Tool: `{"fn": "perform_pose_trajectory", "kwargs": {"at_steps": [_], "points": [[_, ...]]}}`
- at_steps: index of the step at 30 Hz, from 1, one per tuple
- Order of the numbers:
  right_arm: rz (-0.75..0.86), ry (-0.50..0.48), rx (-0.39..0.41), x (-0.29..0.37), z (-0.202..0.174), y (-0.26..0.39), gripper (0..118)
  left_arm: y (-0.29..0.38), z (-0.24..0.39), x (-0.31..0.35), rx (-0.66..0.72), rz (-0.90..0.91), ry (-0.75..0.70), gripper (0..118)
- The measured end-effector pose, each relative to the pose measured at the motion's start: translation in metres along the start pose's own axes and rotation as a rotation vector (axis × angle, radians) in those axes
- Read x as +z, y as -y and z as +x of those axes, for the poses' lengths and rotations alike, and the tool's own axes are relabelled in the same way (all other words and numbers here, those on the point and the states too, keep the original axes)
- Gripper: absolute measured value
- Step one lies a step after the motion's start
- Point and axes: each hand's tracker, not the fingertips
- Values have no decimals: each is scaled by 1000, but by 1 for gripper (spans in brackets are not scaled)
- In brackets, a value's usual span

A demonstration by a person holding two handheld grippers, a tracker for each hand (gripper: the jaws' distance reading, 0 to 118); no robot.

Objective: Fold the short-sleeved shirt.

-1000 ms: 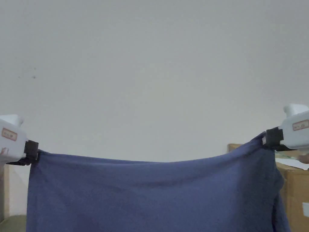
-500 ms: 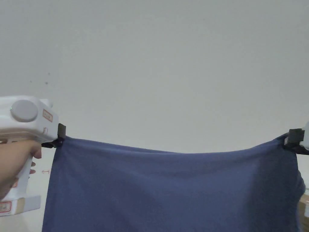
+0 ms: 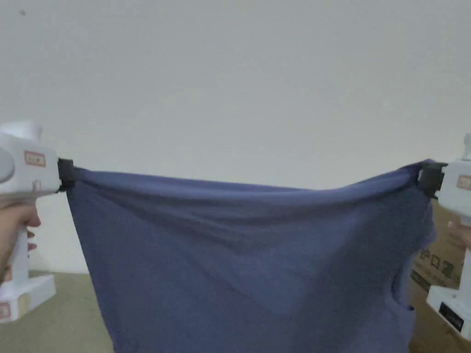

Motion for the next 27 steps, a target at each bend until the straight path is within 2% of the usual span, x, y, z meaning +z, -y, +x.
{"fn": "perform_pose_trajectory", "kwargs": {"at_steps": [3, 7, 10, 13, 16, 18, 19, 22, 24, 27], "points": [[-261, -44, -57, 10, 11, 111, 3, 102, -28, -3, -1, -223, 14, 0], [-614, -53, -2, 65, 31, 262, 3, 246, -67, 29, 54, -576, 6, 0], [-781, -98, 20, 135, 47, 330, 3, 316, -93, 87, -62, -651, 37, 0], [-826, -137, 59, 199, 67, 344, 3, 343, -124, 148, -13, -701, 44, 0], [-841, -159, 27, 248, 89, 328, 3, 344, -147, 199, 2, -689, 30, 0], [-778, -154, 124, 290, 96, 314, 3, 340, -149, 231, -35, -686, 20, 0], [-779, -152, 144, 305, 100, 311, 3, 340, -149, 242, -51, -698, 29, 0], [-842, -169, 135, 344, 108, 309, 3, 346, -137, 275, -141, -756, 57, 0], [-864, -168, 158, 365, 107, 311, 3, 352, -130, 295, -196, -768, 57, 0], [-915, -144, 197, 375, 102, 324, 3, 362, -126, 312, -205, -784, 56, 0]]}}
